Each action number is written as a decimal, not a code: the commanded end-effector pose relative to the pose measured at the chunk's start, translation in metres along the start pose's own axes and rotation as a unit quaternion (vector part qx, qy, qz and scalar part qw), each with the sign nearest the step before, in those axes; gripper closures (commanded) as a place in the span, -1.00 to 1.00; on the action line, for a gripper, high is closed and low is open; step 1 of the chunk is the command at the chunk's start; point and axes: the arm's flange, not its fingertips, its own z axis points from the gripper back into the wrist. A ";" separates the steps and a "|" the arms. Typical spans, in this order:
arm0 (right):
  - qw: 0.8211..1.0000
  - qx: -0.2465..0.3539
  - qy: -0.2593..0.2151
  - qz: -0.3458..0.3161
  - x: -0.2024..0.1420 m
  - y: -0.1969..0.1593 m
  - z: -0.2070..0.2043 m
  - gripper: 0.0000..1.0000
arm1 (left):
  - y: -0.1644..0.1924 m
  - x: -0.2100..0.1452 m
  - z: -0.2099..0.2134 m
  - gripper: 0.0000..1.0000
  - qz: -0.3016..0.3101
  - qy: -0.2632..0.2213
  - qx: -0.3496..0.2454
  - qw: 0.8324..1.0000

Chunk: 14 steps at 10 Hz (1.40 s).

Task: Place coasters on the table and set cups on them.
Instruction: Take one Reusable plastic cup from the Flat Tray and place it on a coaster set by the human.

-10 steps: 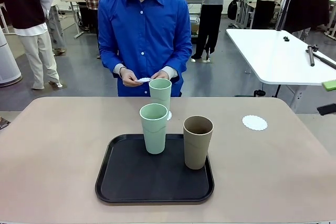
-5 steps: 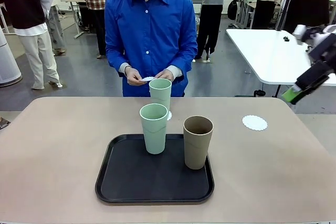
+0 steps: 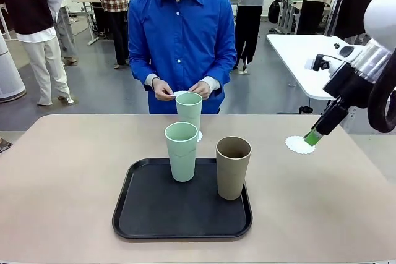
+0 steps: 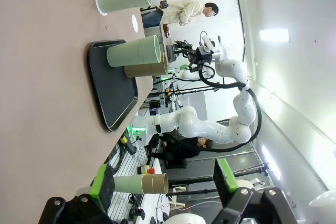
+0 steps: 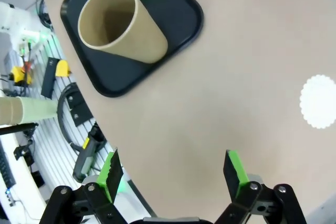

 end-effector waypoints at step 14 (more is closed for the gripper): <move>0.901 0.164 -0.345 0.205 -0.075 -0.060 -0.090 -1.00 | -0.001 0.000 0.002 -1.00 -0.001 -0.002 0.001 1.000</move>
